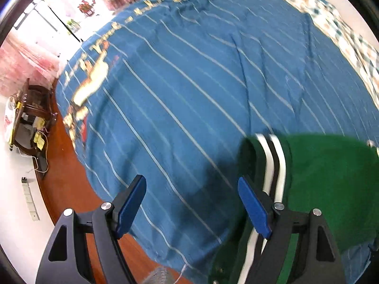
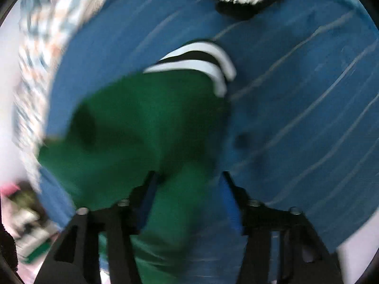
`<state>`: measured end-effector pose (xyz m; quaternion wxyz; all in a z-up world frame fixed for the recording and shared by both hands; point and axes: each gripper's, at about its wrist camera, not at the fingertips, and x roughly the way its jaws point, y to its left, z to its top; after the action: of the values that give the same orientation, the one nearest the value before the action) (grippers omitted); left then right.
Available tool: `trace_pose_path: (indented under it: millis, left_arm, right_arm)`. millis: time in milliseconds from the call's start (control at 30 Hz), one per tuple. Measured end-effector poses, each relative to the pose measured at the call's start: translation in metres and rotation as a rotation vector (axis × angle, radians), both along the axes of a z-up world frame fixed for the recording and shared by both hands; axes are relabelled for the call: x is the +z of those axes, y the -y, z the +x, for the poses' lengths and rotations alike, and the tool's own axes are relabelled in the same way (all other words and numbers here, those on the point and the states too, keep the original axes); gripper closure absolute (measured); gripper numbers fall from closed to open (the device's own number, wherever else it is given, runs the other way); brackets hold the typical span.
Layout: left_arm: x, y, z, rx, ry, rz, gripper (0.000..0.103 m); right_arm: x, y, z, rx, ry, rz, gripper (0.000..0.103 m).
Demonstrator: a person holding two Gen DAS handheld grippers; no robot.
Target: Fold large clothes
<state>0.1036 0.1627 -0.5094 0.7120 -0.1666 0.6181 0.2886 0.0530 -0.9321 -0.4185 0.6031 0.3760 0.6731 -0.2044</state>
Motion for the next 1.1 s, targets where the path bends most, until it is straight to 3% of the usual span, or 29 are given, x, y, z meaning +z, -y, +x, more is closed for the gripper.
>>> trace_pose_path:
  millis: [100,133,200,233,367,400,467,533,600,667,733,800,867,967,1000,1033,1100]
  left_arm:
    - [-0.009,0.024,0.000,-0.017,-0.022,-0.024,0.023]
    - [-0.012,0.031,0.001,-0.017,-0.023,-0.031,0.023]
    - [-0.014,0.042,0.005,-0.018,-0.015,-0.033,0.023]
    - [-0.015,0.046,0.008,-0.018,-0.014,-0.027,0.023]
    - [-0.008,0.059,0.014,0.012,0.004,-0.005,0.023]
    - [-0.007,0.061,0.014,0.017,0.007,0.000,0.023]
    - [-0.005,0.064,0.012,0.033,-0.002,0.030,0.023]
    - [-0.002,0.064,0.009,0.050,-0.005,0.039,0.023]
    - [0.001,0.060,0.004,0.077,0.003,0.036,0.023]
    - [0.000,0.057,0.001,0.097,0.028,0.018,0.023]
    - [-0.005,0.053,0.004,0.122,0.061,-0.031,0.024]
    - [-0.013,0.050,0.014,0.135,0.103,-0.103,0.025]
    - [-0.029,0.047,0.030,0.135,0.120,-0.144,0.025]
    - [-0.049,0.044,0.054,0.111,0.117,-0.144,0.028]
    - [-0.055,0.044,0.062,0.098,0.121,-0.143,0.047]
    - [-0.057,0.046,0.068,0.081,0.142,-0.155,0.057]
    - [-0.054,0.056,0.080,0.023,0.154,-0.136,0.088]
  right_arm:
    - [0.034,-0.012,0.007,0.218,-0.062,-0.167,0.043]
    - [0.049,-0.018,0.012,0.270,-0.038,-0.203,0.043]
    - [0.068,-0.029,0.028,0.358,0.063,-0.162,0.043]
    - [0.071,-0.041,0.043,0.413,0.120,-0.092,0.043]
    - [0.041,-0.109,0.117,0.603,0.221,0.154,0.047]
    - [0.027,-0.121,0.134,0.626,0.238,0.139,0.052]
    - [-0.012,-0.123,0.171,0.652,0.213,0.004,0.057]
    - [-0.051,-0.112,0.197,0.614,0.115,-0.070,0.061]
    - [-0.055,-0.106,0.215,0.611,0.050,-0.043,0.059]
    - [-0.031,-0.114,0.227,0.689,0.041,-0.054,0.058]
    - [0.014,-0.123,0.230,0.758,0.170,-0.020,0.044]
    - [0.044,-0.127,0.228,0.803,0.254,-0.038,0.021]
    - [0.055,-0.133,0.240,0.868,0.301,-0.046,0.020]
    - [0.040,-0.142,0.249,0.939,0.278,-0.068,0.020]
    - [0.027,-0.145,0.253,0.959,0.259,-0.066,0.020]
    - [0.016,-0.147,0.256,0.971,0.234,-0.064,0.020]
    - [-0.007,-0.142,0.256,0.989,0.193,-0.053,0.020]
